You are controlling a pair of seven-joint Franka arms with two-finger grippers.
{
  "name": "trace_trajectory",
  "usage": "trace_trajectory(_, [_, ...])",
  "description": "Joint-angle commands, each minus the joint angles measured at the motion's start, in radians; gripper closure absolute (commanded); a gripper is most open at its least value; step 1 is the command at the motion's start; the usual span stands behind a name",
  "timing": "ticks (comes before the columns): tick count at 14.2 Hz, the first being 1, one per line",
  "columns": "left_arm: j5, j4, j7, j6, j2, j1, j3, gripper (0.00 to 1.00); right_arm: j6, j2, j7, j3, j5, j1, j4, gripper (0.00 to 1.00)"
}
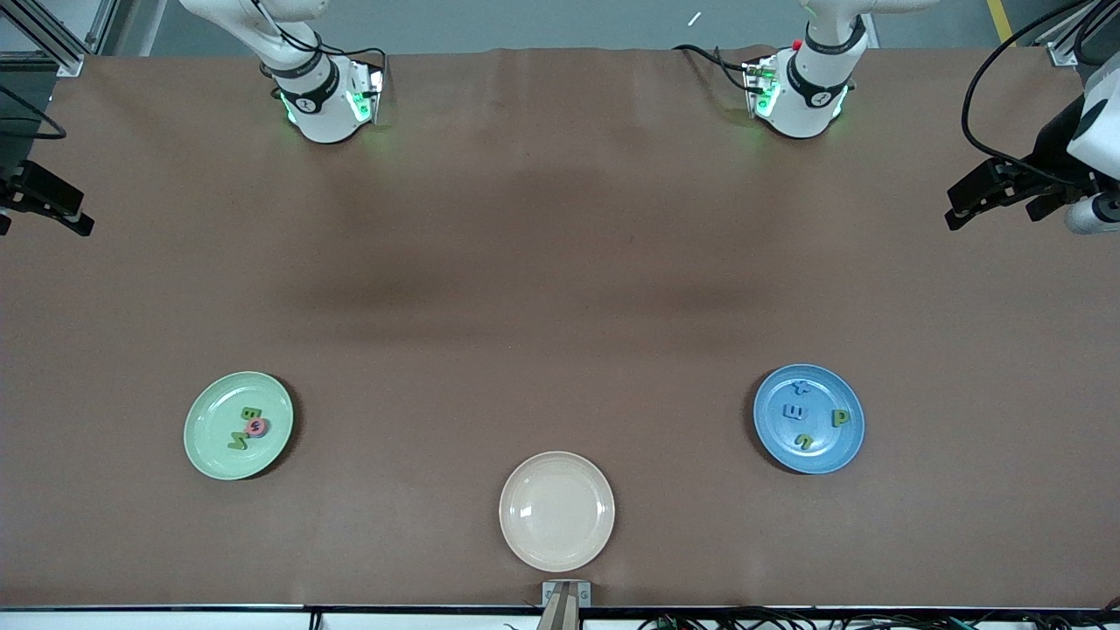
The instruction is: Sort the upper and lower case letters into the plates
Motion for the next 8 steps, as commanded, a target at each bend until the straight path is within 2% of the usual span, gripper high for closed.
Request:
trace_trajectory(1, [-0.002, -0.003, 0.024, 0.017, 0.006, 0.003, 0.003, 0.0, 0.001, -0.015, 0.017, 0.014, 0.007, -0.016, -0.006, 0.0])
trace_trajectory(8, [-0.008, -0.005, 0.025, 0.033, 0.008, 0.0, 0.002, 0.0, 0.0, -0.015, 0.008, 0.014, 0.006, -0.016, 0.005, 0.0])
